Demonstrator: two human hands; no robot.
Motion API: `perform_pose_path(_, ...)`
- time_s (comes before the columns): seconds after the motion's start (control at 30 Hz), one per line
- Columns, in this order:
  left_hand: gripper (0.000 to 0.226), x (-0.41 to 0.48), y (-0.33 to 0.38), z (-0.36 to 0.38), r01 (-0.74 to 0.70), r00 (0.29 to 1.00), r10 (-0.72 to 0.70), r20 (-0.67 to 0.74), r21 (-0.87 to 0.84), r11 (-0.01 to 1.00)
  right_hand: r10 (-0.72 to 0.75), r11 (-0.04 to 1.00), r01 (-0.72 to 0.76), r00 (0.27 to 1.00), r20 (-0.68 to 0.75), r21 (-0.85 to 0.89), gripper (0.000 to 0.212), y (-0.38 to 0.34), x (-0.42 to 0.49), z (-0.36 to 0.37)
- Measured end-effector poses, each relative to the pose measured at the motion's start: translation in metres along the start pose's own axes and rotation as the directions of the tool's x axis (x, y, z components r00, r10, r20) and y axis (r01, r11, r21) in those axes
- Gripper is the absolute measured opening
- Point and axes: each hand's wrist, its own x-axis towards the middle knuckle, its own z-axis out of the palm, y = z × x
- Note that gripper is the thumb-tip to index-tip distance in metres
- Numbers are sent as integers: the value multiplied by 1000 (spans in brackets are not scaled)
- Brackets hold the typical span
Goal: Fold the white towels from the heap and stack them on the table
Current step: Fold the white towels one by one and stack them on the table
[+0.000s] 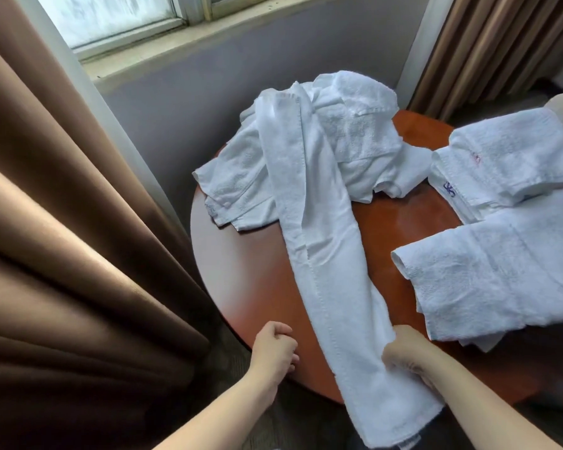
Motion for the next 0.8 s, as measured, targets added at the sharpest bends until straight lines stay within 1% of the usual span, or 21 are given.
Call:
perform_pose_path(0.03,26,4,6,4,-36,999,36,-31,8,999,18,988,-19,1000,-8,-154,56,1,-2,-4)
perform_pose_path(0.07,26,8,13,8,-62,997,62,-46,3,998,17,960,-31,999,-50,-280,52,0,-5,-7)
perform_pose_path(0.1,28,12,19,11,-81,996,81,-49,-7,997,-9,930,-32,994,-109,-366,48,-3,-10,-9)
perform_pose_path(0.13,30,16,25,15,-95,994,94,-51,-12,995,-60,906,-17,984,-169,-424,47,-6,-12,-9)
perform_pose_path(0.17,31,21,31,18,-108,993,108,-52,-5,994,-133,886,18,967,-218,-463,51,-10,-13,-8)
perform_pose_path(0.23,26,32,41,23,-143,988,143,-49,21,990,-270,849,97,924,-269,-519,68,-20,-15,-4)
perform_pose_path(0.27,23,39,46,25,-164,985,165,-45,26,986,-339,829,141,897,-284,-542,72,-25,-15,-2)
perform_pose_path(0.33,22,50,55,32,-181,983,181,-33,6,983,-464,782,240,840,-281,-575,64,-36,-13,1)
perform_pose_path(0.37,22,56,60,35,-184,983,183,-29,-13,983,-500,769,281,823,-268,-574,60,-42,-11,1)
perform_pose_path(0.53,18,84,95,50,-174,984,170,-47,-98,980,-547,745,379,819,-176,-550,45,-60,9,-6)
perform_pose_path(0.6,27,97,107,55,-161,986,157,-49,-110,981,-551,733,405,824,-129,-547,41,-64,19,-12)
perform_pose_path(0.67,34,108,118,59,-146,988,139,-67,-115,983,-555,697,411,828,-80,-587,33,-67,28,-19)
perform_pose_path(0.73,35,118,129,63,-157,984,149,-93,-86,984,-570,671,422,819,-59,-610,27,-71,37,-25)
perform_pose_path(0.8,42,129,140,66,-170,978,167,-126,-19,985,-574,685,440,817,-58,-581,26,-76,45,-30)
